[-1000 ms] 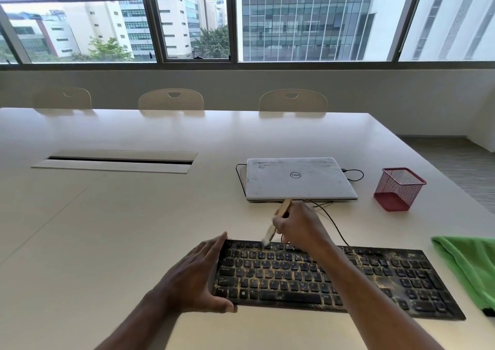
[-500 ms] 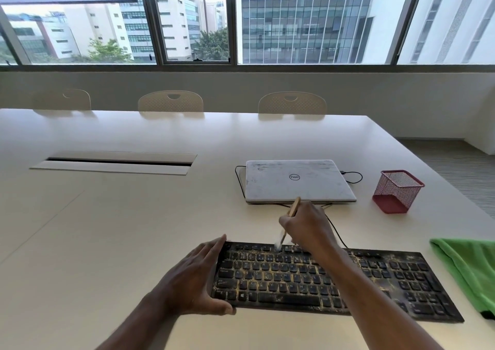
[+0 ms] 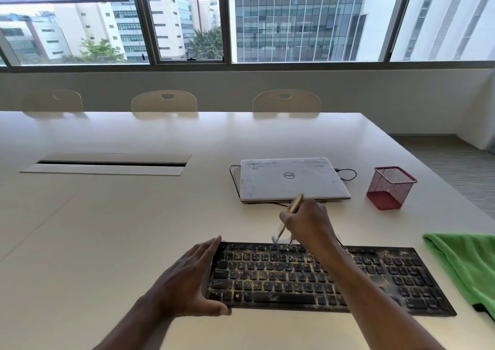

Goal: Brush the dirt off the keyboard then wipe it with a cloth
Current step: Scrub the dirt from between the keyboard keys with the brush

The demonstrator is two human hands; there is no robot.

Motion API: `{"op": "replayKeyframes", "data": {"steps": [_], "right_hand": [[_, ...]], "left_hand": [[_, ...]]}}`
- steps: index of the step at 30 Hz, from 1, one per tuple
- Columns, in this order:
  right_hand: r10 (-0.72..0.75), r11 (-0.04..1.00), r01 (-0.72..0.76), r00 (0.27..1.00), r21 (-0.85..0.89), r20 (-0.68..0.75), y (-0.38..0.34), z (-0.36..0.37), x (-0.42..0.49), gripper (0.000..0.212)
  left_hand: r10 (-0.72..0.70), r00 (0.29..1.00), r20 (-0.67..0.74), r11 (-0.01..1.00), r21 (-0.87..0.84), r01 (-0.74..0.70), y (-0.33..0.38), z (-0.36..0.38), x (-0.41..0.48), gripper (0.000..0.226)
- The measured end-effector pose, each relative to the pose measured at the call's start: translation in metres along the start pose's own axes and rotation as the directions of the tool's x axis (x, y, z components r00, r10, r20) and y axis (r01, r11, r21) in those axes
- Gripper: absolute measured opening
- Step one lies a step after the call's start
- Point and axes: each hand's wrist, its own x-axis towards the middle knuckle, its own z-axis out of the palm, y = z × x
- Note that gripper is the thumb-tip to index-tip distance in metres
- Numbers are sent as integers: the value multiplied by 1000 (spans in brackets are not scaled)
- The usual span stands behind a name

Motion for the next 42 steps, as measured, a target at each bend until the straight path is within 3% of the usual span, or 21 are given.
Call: {"op": "replayKeyframes", "data": {"steps": [4,8,14,21,26,33,37,39,42], "right_hand": [[-20,999,16,995,38,94,-1,-2,-2,20],[16,996,-15,1000,-83,4,9,-2,-1,30],[-6,998,3,999,62,45,6,-4,-2,18],[49,996,-52,998,-66,-37,19,-6,-1,29],[15,998,-15,1000,60,9,16,-7,-5,19],[54,996,-59,996,-67,-77,24,-15,-6,28],[13,1000,-14,1000,27,3,19,-21,-5,19],[17,1000,-17,999,-6,37,22,-22,-6,19],[65,993,-67,998,-95,-25,29,-25,-8,26]], "left_hand": [[5,1000,-1,1000,4,-5,1,0,0,143],[3,1000,-7,1000,3,-3,1,-1,0,143],[5,1000,-9,1000,6,-5,0,2,0,142],[6,1000,-13,1000,2,-6,0,0,0,142],[7,1000,-18,1000,5,-6,-1,2,0,143],[3,1000,-22,1000,2,-3,-1,2,1,142],[7,1000,-22,1000,4,-6,-2,2,1,142],[8,1000,-23,1000,4,-8,-2,3,1,142],[7,1000,-18,1000,0,-7,-2,3,1,141]]}}
